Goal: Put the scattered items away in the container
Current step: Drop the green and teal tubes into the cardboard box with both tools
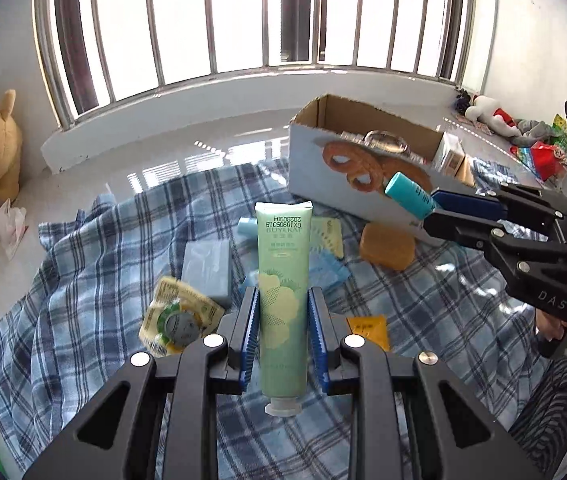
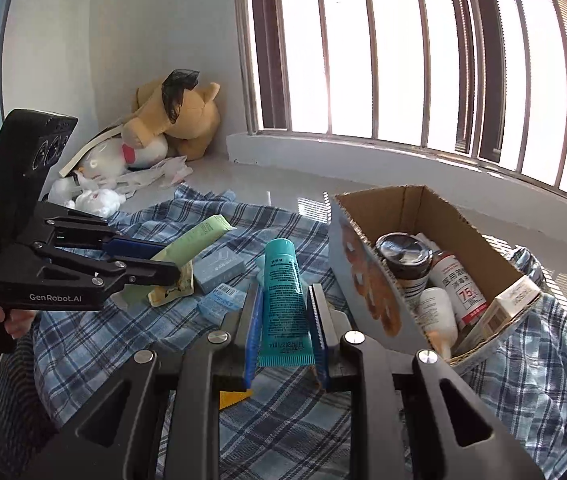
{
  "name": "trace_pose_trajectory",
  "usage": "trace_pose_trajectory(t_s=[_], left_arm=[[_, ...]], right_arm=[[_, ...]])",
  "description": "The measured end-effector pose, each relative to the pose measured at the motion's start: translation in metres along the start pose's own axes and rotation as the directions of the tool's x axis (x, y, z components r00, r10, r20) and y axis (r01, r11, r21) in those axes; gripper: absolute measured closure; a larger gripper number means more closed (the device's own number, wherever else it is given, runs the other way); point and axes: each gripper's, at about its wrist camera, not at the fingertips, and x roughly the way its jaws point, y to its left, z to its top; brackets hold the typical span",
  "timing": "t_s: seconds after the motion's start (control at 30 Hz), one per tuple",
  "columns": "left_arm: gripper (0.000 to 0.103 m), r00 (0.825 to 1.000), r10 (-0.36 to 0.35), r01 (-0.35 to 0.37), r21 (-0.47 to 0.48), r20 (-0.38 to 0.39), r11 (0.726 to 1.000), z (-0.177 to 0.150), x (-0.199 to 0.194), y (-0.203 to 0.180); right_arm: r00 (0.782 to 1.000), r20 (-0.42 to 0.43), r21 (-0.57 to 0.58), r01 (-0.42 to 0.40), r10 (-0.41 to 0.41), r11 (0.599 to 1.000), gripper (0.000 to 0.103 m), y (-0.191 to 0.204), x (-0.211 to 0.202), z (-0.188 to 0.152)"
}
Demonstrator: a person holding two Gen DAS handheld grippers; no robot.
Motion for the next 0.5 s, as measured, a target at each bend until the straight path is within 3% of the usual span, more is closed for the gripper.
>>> trace_pose_trajectory(t_s=[0.1, 0.23, 0.4, 0.5], left_arm=[[0.077, 0.998, -0.033, 0.033, 0.007, 0.057, 0.999, 0.033, 0.006, -0.014], [0.077, 0.993, -0.006, -0.001, 0.057, 0.118, 0.998, 0.076, 0.016, -0.043], [0.077, 0.985, -0.052, 0.04, 0.073, 0.166, 0.997, 0.118, 0.036, -0.071], [0.077, 0.987, -0.055, 0.047, 0.054, 0.154, 0.997, 0.14, 0.06, -0.08]], right_arm=[[0.996, 0.037, 0.024, 0.074, -0.075, 0.997, 0.082, -0.015, -0.008, 0.012], [0.97, 0.049, 0.02, 0.236, -0.236, 0.972, 0.082, -0.031, -0.006, 0.021], [0.958, 0.015, 0.117, 0.282, -0.285, 0.952, 0.082, -0.068, 0.009, 0.029], [0.953, 0.007, 0.152, 0.298, -0.303, 0.942, 0.082, -0.088, 0.019, 0.036]])
